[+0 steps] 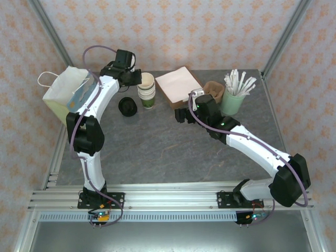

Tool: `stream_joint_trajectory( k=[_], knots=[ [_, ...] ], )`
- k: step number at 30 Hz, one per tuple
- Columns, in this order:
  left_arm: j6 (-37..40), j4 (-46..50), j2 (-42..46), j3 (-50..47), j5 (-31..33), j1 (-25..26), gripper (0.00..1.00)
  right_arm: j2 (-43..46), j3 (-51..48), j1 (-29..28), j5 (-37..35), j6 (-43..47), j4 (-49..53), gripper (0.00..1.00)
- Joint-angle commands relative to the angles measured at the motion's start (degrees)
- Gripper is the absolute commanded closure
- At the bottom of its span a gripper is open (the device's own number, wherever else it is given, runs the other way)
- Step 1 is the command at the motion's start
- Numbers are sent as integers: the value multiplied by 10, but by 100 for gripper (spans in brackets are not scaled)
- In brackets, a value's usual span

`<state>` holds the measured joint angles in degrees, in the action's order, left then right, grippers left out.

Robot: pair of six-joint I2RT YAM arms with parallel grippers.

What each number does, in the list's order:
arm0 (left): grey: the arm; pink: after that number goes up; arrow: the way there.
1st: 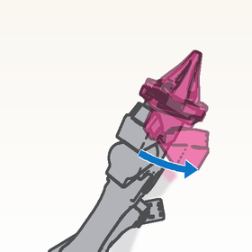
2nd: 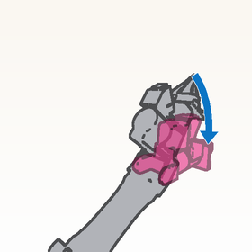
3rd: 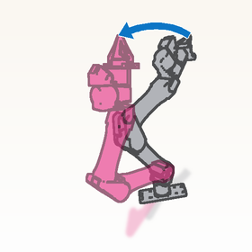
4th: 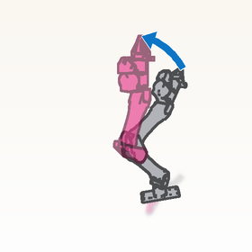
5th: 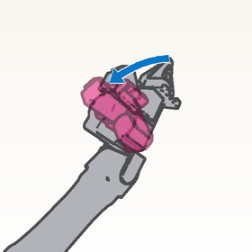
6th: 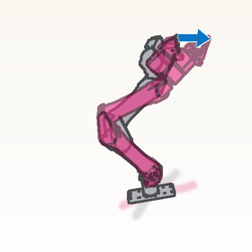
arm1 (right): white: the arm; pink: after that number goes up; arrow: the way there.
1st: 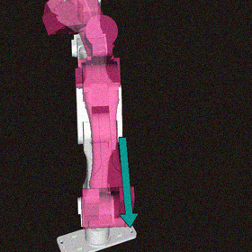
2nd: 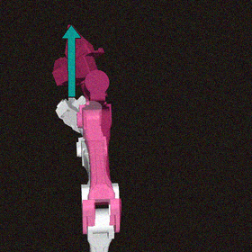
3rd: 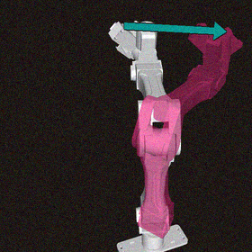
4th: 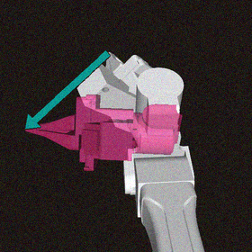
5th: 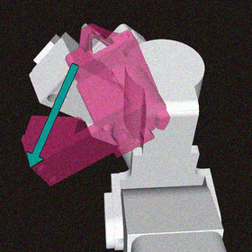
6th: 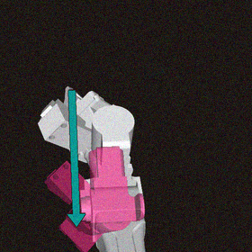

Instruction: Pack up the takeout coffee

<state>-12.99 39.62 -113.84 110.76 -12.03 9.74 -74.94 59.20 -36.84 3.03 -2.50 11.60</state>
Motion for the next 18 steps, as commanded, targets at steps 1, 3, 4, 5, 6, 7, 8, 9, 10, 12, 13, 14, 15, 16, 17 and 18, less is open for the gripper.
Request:
stream_joint_trajectory(
  k=[1,3,4,5,6,7,8,9,10,12,13,14,15,16,17,18],
  knots=[
    [3,6,21,24,-11,3,95,-2,0,-3,-6,-7,8,0],
    [-1,5,28,26,-14,3,95,0,0,-3,-9,-6,11,0],
    [-3,4,35,28,-14,2,95,1,1,-3,-11,-6,15,0],
    [-4,4,41,30,-13,3,96,3,1,-3,-15,-6,18,1],
    [-5,3,59,30,-12,3,96,6,3,-3,-22,-5,24,1],
    [-6,0,74,27,-10,4,96,9,5,-3,-31,-5,30,1],
    [-6,-4,92,22,-7,5,96,12,8,-3,-42,-3,37,1],
    [-7,-7,106,18,-2,8,96,15,10,-3,-50,-2,43,1],
    [-6,-11,126,9,2,11,96,18,13,-2,-60,-1,49,1],
    [-4,-17,165,-12,11,23,96,21,20,-2,-80,1,64,1],
    [-5,-23,188,-32,15,30,96,22,27,-2,-92,1,75,1],
    [-6,-31,213,-60,16,39,96,23,34,1,-102,2,86,1],
    [-8,-40,234,-87,18,49,96,23,40,4,-109,2,96,1],
    [-10,-54,260,-126,19,60,96,24,46,11,-112,1,108,1],
    [-15,-67,285,-167,20,72,96,25,51,20,-112,0,117,1],
    [-15,-77,303,-199,19,83,96,28,54,27,-111,-3,122,1]
  ],
)
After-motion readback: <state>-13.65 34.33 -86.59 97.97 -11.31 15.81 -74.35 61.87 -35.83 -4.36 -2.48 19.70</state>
